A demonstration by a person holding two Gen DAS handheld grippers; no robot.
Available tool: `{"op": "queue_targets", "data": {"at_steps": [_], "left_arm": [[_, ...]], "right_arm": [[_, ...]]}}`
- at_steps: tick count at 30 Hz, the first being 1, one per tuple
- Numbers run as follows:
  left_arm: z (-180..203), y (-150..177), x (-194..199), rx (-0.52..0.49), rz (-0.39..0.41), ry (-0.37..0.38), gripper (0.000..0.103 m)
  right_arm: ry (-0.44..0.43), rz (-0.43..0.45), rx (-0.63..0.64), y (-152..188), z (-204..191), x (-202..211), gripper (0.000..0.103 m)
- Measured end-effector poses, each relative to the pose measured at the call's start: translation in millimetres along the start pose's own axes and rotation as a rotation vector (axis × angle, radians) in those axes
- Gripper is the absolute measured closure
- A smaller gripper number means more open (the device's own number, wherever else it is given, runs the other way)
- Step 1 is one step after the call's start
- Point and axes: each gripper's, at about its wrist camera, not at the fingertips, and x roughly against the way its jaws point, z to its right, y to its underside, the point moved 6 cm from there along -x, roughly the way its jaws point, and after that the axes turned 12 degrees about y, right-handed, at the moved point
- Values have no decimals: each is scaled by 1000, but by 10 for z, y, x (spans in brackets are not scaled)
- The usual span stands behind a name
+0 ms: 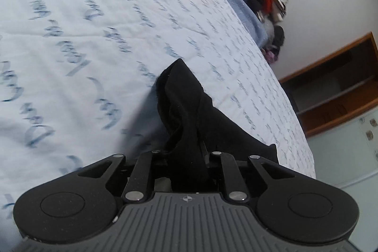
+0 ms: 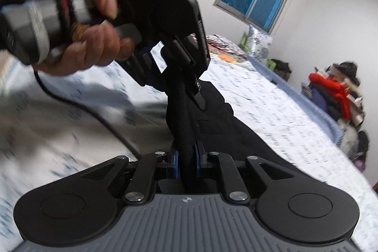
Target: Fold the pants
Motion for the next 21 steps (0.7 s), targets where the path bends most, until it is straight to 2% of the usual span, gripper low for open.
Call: {"op": "queue_targets", "data": {"at_steps": [4,7,8,11,14,16,18,21], "left_arm": [[-108,25,32,-1,-10,-53,83],[187,69,28,-168,8,-133,83],[362,71,19,-233,22,-134,83],[892,143,-35,-396,51,-99,83],[1379,399,-219,-514,27,-23,83],[1660,639,-419,-568,-15,39,83],[1903,910,-687,-608,-88,95,83],[2175,1343,-1086,-657,-181,129,83]], "right_arm": [[-71,9,-52,-107,-161,21,90],[-57,-13,-76,-110,-146,-7,90],[-60,-8,-110,-99,-80,33,89],[-132,-14,-319,-49,382,235,89],[-189,-20,-594,198,1047,569,89],[-136,-18,-727,456,1531,829,89],[-29,-42,-803,751,1975,1057,87],[139,-99,-879,1223,2547,1313,76]]}}
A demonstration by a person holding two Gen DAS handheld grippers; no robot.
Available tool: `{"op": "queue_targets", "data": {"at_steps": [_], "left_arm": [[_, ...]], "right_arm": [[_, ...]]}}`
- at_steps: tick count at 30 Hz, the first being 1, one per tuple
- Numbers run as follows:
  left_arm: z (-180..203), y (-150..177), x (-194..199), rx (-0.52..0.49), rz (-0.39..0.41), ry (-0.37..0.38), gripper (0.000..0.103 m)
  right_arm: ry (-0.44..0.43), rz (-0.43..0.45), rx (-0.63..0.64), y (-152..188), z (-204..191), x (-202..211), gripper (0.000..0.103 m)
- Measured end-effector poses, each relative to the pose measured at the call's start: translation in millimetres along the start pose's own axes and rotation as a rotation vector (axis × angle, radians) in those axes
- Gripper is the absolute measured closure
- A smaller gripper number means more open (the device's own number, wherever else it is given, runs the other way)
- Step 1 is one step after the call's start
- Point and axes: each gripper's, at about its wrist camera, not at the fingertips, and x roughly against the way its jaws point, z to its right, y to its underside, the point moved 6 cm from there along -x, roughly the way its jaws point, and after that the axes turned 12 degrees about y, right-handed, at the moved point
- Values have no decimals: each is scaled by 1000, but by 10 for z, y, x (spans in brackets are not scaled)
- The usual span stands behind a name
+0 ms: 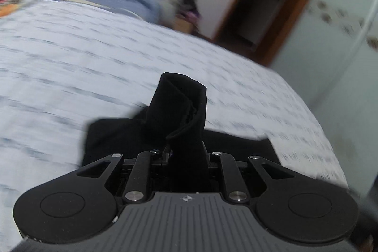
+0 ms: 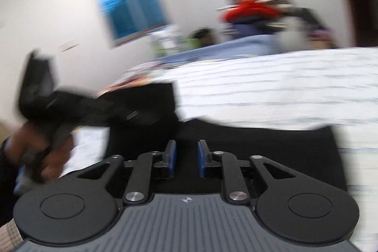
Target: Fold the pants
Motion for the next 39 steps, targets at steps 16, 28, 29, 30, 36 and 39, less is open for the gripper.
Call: {"op": "queue_targets", "data": {"at_steps": [16,28,29,30,36,39], "left_arm": [[368,415,-541,161,-121,348,60],[-1054,749,31,489,-37,139,37],[-1089,803,-46,525,-46,183,34],[-1106,779,-80,523,-21,213,30],[-1109,679,-292,537,-63,198,70],[-888,614,-301,356,-96,84,83]], "right_arm": [[-67,-345,-563,345,1754,-189,48],[-255,-451,-576,372,1759,-235,29],[-273,-453,-561,378,1725,-240,33],[-265,-456,-542,384,1704,-235,49],[-232,-458,-540,528,1767,-263,91],[-242,-435,-534,466,1741,-197,93]]}}
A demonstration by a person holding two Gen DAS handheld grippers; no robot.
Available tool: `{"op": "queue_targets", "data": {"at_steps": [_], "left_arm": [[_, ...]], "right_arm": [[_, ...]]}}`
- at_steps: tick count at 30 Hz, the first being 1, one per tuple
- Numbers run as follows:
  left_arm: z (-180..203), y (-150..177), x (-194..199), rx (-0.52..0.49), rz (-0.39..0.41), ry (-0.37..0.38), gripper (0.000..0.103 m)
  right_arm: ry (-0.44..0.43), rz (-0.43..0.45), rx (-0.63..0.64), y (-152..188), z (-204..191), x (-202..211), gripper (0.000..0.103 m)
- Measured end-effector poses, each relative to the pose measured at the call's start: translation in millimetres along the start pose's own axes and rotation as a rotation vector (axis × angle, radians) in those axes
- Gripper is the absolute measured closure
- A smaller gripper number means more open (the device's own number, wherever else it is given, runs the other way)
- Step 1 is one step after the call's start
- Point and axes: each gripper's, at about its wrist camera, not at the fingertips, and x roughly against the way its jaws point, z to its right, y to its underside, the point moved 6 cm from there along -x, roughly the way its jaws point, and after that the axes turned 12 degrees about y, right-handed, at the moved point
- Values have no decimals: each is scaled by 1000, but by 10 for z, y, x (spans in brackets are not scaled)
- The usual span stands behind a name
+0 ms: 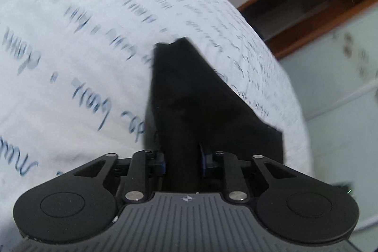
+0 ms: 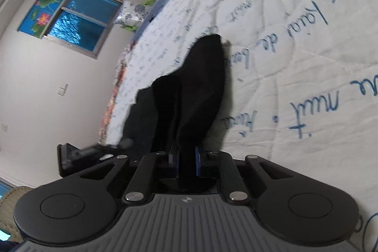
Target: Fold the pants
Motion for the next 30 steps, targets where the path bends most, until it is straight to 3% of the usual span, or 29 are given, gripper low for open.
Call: {"op": "queue_targets", "data": {"at_steps": [2,8,11,14,17,19,21,24,26,30], "left_arm": [[193,-16,35,-81,6,-17,88],[528,84,148,-139,0,133,89],[365,99,72,-103,8,97,89],[39,40,44,-15,5,48,83],[-40,-16,8,-12,-16,46,78],[-22,0,31,-23,-16,44,63],[-50,20,45,-9,0,48,60],[-70,68,98,-23,21,56,57],[-58,96,133,-44,35,52,49],[-28,171,184,-120,70,51,43]], "right_arm": [[4,21,20,-20,-52,93,94],[-6,84,15,113,-28,603,96],[4,88,-30,273,182,809,96],[-59,104,-66,358,245,876,96],[-143,62,-91,333,89,757,94],[-173,27,-78,299,-73,591,94],[-174,-27,-82,256,-235,361,93],[-119,-95,-42,163,-354,61,90],[-87,-134,-32,106,-339,-85,85],[-51,-147,-31,-13,-291,-165,76]]}}
